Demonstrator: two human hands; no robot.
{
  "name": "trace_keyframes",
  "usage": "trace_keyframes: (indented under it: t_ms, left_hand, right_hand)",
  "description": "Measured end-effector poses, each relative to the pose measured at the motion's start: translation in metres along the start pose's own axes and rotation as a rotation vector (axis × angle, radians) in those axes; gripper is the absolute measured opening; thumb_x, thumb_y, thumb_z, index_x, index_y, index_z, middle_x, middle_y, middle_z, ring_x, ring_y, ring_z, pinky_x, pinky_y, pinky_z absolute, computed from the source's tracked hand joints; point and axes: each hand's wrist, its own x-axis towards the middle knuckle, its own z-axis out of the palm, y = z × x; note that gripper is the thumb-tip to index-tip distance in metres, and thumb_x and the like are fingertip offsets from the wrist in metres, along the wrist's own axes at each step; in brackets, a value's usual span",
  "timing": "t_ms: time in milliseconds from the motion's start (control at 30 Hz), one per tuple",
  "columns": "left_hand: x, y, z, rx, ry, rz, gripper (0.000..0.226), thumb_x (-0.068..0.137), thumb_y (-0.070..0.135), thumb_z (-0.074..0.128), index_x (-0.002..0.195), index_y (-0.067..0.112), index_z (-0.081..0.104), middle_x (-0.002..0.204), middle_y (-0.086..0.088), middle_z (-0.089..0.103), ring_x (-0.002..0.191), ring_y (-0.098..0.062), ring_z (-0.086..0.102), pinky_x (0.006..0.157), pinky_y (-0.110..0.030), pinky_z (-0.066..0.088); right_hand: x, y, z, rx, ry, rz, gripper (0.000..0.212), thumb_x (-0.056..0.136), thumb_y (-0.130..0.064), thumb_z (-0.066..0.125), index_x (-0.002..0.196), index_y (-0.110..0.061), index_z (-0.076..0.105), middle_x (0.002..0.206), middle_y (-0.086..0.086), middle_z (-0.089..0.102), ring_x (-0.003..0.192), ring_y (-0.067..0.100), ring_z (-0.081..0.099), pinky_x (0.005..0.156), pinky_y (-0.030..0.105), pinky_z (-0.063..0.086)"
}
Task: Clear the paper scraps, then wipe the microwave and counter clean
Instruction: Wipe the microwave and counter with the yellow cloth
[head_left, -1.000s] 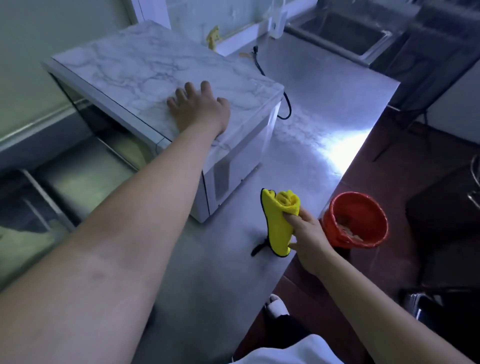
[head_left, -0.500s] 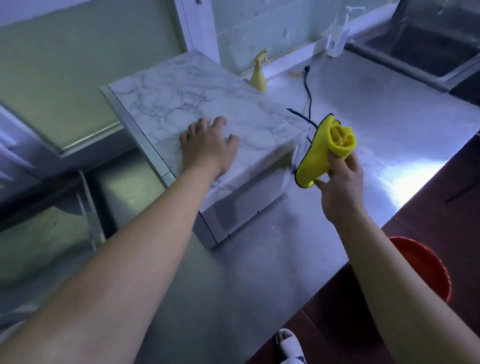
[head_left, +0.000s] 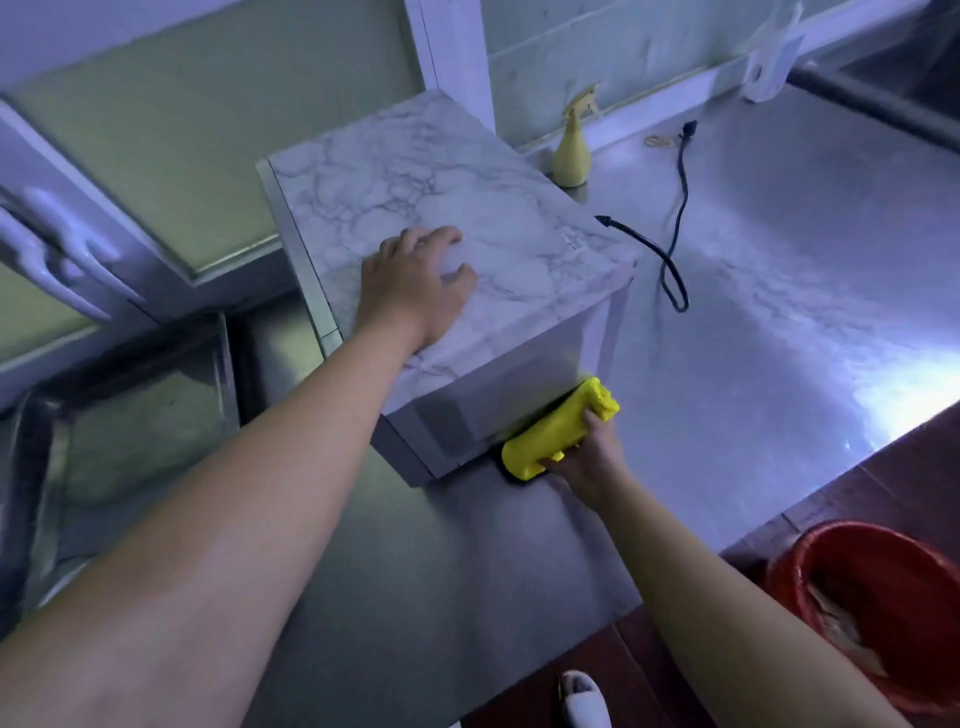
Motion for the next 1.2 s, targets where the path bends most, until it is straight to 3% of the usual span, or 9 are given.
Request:
trace_keyframes:
  t_ms: [267, 533, 700, 867, 933, 967, 1033, 1133, 1200]
  left_hand:
    - [0.000, -0.002, -0.002, -0.021, -0.018, -0.007, 0.046, 0.091, 0.047, 0.047, 0.135, 0.034, 0.053, 0.146, 0.000, 0.046, 0.133, -0.027, 0.039, 0.111, -0.038, 0.026]
    - [-0.002, -0.004, -0.001, -0.044, -0.016, 0.028, 0.050, 0.092, 0.048, 0.046, 0.136, 0.025, 0.055, 0.143, -0.006, 0.050, 0.128, -0.031, 0.044, 0.108, -0.040, 0.030]
    - [-0.006, -0.005, -0.004, -0.046, 0.013, 0.070, 0.047, 0.095, 0.042, 0.050, 0.134, 0.017, 0.057, 0.139, -0.014, 0.053, 0.124, -0.037, 0.048, 0.105, -0.042, 0.036]
    - [-0.037, 0.022, -0.013, -0.338, 0.114, 0.077, 0.024, 0.088, 0.018, 0.059, 0.108, 0.013, 0.073, 0.115, -0.015, 0.068, 0.107, -0.039, 0.060, 0.092, -0.039, 0.047]
    - [-0.072, 0.053, -0.010, -0.574, 0.127, 0.224, 0.021, 0.086, 0.013, 0.058, 0.099, 0.012, 0.074, 0.106, -0.007, 0.072, 0.101, -0.026, 0.063, 0.089, -0.030, 0.046]
    - [-0.090, 0.069, -0.006, -0.689, 0.069, 0.275, 0.020, 0.084, 0.015, 0.057, 0.095, 0.014, 0.074, 0.100, -0.002, 0.073, 0.097, -0.018, 0.064, 0.087, -0.026, 0.046]
    - [-0.124, 0.096, 0.009, -0.898, -0.183, 0.254, 0.019, 0.081, 0.020, 0.054, 0.085, 0.022, 0.072, 0.089, 0.005, 0.073, 0.088, -0.011, 0.066, 0.084, -0.024, 0.051]
    - [-0.166, 0.116, 0.050, -1.008, -0.519, 0.127, 0.027, 0.087, 0.013, 0.054, 0.080, 0.033, 0.071, 0.077, 0.009, 0.073, 0.079, -0.013, 0.069, 0.080, -0.036, 0.058]
    - [-0.181, 0.117, 0.079, -0.981, -0.620, 0.067, 0.031, 0.090, 0.010, 0.054, 0.082, 0.034, 0.072, 0.080, 0.010, 0.074, 0.079, -0.011, 0.070, 0.074, -0.030, 0.058]
  right_hand:
    - [-0.060, 0.009, -0.058, -0.281, -0.014, 0.062, 0.031, 0.100, -0.027, 0.049, 0.131, -0.030, 0.055, 0.102, 0.004, 0.063, 0.082, 0.024, 0.064, 0.059, 0.036, 0.055]
    - [-0.129, -0.017, -0.096, -0.152, 0.179, -0.081, 0.039, 0.104, -0.025, 0.046, 0.140, -0.012, 0.047, 0.124, 0.015, 0.052, 0.088, 0.025, 0.058, 0.085, 0.053, 0.048]
    - [-0.166, -0.029, -0.110, -0.126, 0.232, -0.219, 0.014, 0.104, -0.024, 0.043, 0.114, -0.019, 0.053, 0.087, 0.007, 0.051, 0.055, 0.014, 0.058, 0.054, 0.031, 0.047]
    - [-0.184, -0.034, -0.145, -0.178, 0.300, -0.338, 0.031, 0.103, -0.020, 0.046, 0.133, -0.020, 0.057, 0.086, 0.013, 0.055, 0.050, 0.022, 0.048, 0.054, 0.031, 0.037]
    - [-0.183, -0.038, -0.156, -0.164, 0.313, -0.352, 0.033, 0.102, -0.019, 0.047, 0.133, -0.023, 0.058, 0.112, 0.030, 0.061, 0.077, 0.052, 0.060, 0.062, 0.040, 0.044]
    - [-0.180, -0.041, -0.160, -0.166, 0.311, -0.348, 0.030, 0.102, -0.020, 0.047, 0.129, -0.025, 0.060, 0.132, 0.037, 0.051, 0.104, 0.069, 0.049, 0.070, 0.050, 0.047]
    - [-0.181, -0.049, -0.161, -0.153, 0.302, -0.341, 0.025, 0.102, -0.020, 0.047, 0.119, -0.029, 0.063, 0.145, 0.037, 0.035, 0.128, 0.070, 0.025, 0.082, 0.057, 0.044]
    - [-0.173, -0.067, -0.158, -0.098, 0.354, -0.368, 0.029, 0.101, -0.020, 0.050, 0.127, -0.028, 0.061, 0.136, 0.026, 0.056, 0.112, 0.054, 0.058, 0.083, 0.053, 0.051]
    - [-0.161, -0.081, -0.160, -0.075, 0.375, -0.391, 0.036, 0.101, -0.018, 0.052, 0.136, -0.023, 0.056, 0.130, 0.017, 0.060, 0.092, 0.037, 0.065, 0.071, 0.046, 0.054]
